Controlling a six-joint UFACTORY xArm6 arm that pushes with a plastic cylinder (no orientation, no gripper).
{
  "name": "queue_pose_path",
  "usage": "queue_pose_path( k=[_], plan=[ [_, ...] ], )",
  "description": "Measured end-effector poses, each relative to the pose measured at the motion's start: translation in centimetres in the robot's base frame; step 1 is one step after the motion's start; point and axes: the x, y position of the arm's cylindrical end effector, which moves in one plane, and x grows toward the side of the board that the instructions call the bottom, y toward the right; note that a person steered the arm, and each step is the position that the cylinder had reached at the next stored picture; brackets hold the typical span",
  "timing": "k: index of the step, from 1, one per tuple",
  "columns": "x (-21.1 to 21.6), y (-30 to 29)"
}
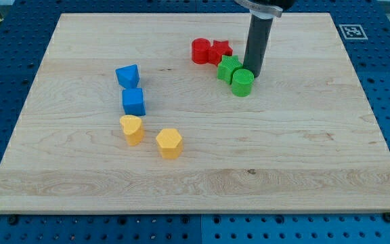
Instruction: Separate the green circle from the green star
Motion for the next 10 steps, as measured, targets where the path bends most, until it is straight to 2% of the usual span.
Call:
queue_pose_path(
  k=[2, 3, 4, 5, 9, 10],
  plan=[
    [5.5, -0.6],
    [5.5, -0.6],
    [3.0, -0.6],
    [2.6, -0.8],
    [5.1, -2.3],
    [6.9, -2.7]
  ],
)
